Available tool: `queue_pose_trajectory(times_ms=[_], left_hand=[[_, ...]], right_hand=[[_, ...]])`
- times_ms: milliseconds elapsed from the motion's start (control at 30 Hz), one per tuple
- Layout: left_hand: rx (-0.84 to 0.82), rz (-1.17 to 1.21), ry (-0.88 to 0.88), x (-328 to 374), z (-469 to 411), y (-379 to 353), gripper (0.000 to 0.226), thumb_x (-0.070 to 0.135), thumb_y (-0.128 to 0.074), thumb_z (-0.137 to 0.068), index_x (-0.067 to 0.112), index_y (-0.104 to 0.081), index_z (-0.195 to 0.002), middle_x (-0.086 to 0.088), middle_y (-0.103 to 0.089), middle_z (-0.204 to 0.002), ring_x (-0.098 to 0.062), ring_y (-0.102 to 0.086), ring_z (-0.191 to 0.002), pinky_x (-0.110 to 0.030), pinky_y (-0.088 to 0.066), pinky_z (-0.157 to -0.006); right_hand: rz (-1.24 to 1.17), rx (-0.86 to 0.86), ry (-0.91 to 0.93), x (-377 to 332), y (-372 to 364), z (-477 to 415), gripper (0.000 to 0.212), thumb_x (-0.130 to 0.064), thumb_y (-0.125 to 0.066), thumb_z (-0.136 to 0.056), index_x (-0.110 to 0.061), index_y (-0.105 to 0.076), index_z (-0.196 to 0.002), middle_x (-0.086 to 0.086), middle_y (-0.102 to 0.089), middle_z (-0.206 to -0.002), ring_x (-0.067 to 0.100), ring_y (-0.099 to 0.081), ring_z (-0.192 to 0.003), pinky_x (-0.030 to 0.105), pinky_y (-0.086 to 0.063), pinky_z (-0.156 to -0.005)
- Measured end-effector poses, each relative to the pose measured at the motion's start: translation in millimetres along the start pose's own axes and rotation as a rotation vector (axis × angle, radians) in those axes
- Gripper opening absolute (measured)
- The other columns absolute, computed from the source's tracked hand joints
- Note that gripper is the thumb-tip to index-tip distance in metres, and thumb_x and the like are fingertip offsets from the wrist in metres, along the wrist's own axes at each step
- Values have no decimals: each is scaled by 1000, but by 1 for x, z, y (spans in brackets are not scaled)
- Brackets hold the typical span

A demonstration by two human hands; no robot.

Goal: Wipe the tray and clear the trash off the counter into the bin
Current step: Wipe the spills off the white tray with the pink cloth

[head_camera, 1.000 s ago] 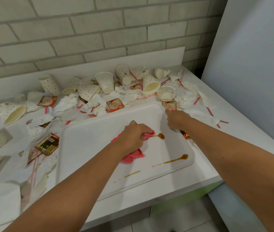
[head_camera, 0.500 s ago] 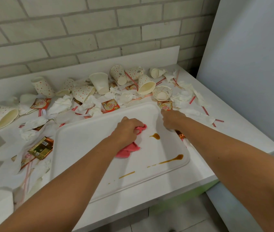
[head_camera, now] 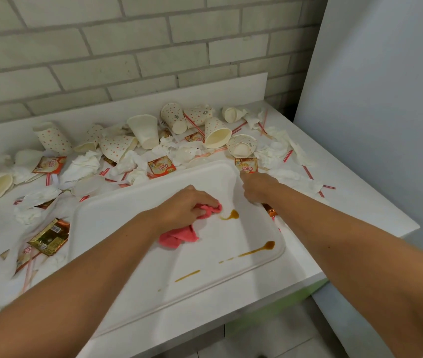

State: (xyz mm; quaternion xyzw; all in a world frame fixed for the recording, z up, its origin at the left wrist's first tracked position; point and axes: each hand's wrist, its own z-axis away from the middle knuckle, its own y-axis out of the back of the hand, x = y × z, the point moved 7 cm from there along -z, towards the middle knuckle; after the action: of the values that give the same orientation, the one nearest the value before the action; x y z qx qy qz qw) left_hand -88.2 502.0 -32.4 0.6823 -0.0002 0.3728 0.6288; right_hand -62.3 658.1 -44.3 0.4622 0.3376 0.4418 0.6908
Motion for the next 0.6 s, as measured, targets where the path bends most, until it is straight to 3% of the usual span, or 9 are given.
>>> queue_pose_trajectory(times_ms=[33, 100, 167, 300, 433, 600], left_hand=[[49, 6, 46, -6, -5, 2, 37, 0, -53, -90, 17, -64, -120, 5, -62, -123, 3, -49, -94, 1, -31, -86], [128, 44, 114, -14, -16, -1, 37, 3, -51, -90, 21, -65, -118, -1, -64, -121, -13, -53, -107, -20, -43, -97], [142, 24, 122, -8, -26, -8, 38, 6, -49, -89, 25, -65, -118, 0, -64, -121, -19, -52, -106, -35, -44, -99], [99, -66, 15, 26, -27, -22, 35, 9, -48, -94, 25, -61, -123, 10, -61, -126, -13, -34, -93, -24, -33, -88], [-6, -53, -116, 42, -8, -34, 32, 14, -54, -93, 26, -63, -121, 17, -61, -125, -11, -37, -94, -26, -36, -92], [-58, 1, -122, 24, 9, -21, 31, 10, -59, -89, 24, -66, -117, 16, -63, -121, -13, -44, -99, -12, -34, -89]], right_hand=[[-4, 1, -1, 0, 0, 0, 50, -3, -42, -91, -11, -30, -139, 16, -53, -126, 32, -54, -114, 34, -41, -78], [5, 2, -8, -1, 0, -1, 52, -3, -43, -91, -10, -29, -141, 16, -53, -126, 32, -54, -114, 35, -43, -80], [23, 2, -19, -1, 1, -1, 55, -2, -44, -91, -11, -27, -143, 15, -52, -128, 32, -53, -116, 35, -44, -83], [48, 6, -33, -2, 2, -3, 58, 0, -49, -88, -12, -29, -141, 15, -53, -127, 31, -53, -117, 34, -42, -79], [34, 10, 2, 0, 2, -4, 50, -2, -43, -90, -12, -32, -138, 14, -53, -127, 31, -53, -116, 34, -40, -77], [-21, -48, 10, 2, -1, -4, 55, 0, -42, -89, -14, -27, -141, 15, -51, -129, 32, -52, -116, 34, -38, -75]])
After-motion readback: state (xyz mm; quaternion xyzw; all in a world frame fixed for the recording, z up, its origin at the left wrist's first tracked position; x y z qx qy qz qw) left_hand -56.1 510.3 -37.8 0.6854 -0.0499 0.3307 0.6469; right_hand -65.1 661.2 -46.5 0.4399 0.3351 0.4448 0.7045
